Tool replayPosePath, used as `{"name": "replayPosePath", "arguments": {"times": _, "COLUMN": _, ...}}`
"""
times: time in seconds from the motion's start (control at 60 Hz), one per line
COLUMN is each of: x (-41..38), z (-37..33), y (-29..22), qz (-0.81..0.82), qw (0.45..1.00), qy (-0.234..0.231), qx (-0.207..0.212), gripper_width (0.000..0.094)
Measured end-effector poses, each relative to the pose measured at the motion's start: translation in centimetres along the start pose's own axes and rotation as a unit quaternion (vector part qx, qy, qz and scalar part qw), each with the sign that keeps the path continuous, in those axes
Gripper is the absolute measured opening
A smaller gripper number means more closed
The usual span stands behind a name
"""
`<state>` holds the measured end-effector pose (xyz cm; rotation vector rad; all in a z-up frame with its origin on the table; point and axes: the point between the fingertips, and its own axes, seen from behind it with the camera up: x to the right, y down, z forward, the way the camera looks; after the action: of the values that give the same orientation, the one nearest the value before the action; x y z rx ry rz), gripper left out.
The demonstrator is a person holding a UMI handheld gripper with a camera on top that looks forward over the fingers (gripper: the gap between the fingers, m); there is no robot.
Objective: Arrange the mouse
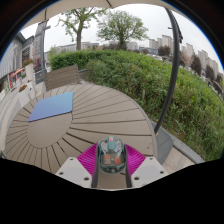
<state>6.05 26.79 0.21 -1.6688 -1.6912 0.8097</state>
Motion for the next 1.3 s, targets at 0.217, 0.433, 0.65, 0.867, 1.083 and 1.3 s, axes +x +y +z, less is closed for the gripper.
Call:
{"name": "replayPosePath", "arguments": {"times": 0.217, "x": -6.2, "z": -1.6, "y": -11.3, "qz": 0.03, "qw": 0.998, "qy": -0.025, "qx": 0.046, "gripper_width": 0.0384}}
{"name": "replayPosePath", "arguments": {"times": 0.433, "x": -18.1, "z": 2.2, "y": -19.8, "qz": 0.007, "qw": 0.996, "qy": -0.058, "qx": 0.062, "gripper_width": 0.0384}}
{"name": "replayPosePath", "arguments": {"times": 0.65, "x": -29.2, "z": 11.4, "y": -19.0, "qz": -0.003, "qw": 0.997, "qy": -0.065, "qx": 0.034, "gripper_width": 0.0384}}
{"name": "replayPosePath", "arguments": {"times": 0.867, "x": -32.4, "z": 18.6, "y": -14.2, "qz": -0.011, "qw": 1.0, "qy": -0.028, "qx": -0.009, "gripper_width": 0.0421}}
{"name": "replayPosePath", "arguments": {"times": 1.083, "x": -31.5, "z": 15.6, "y": -14.0, "qz": 0.03, "qw": 0.998, "qy": 0.02, "qx": -0.045, "gripper_width": 0.0823}}
{"name": "replayPosePath", "arguments": {"times": 1.3, "x": -29.8, "z": -0.9, "y": -13.2, "qz": 0.049, "qw": 0.992, "qy": 0.058, "qx": -0.106, "gripper_width": 0.0857}}
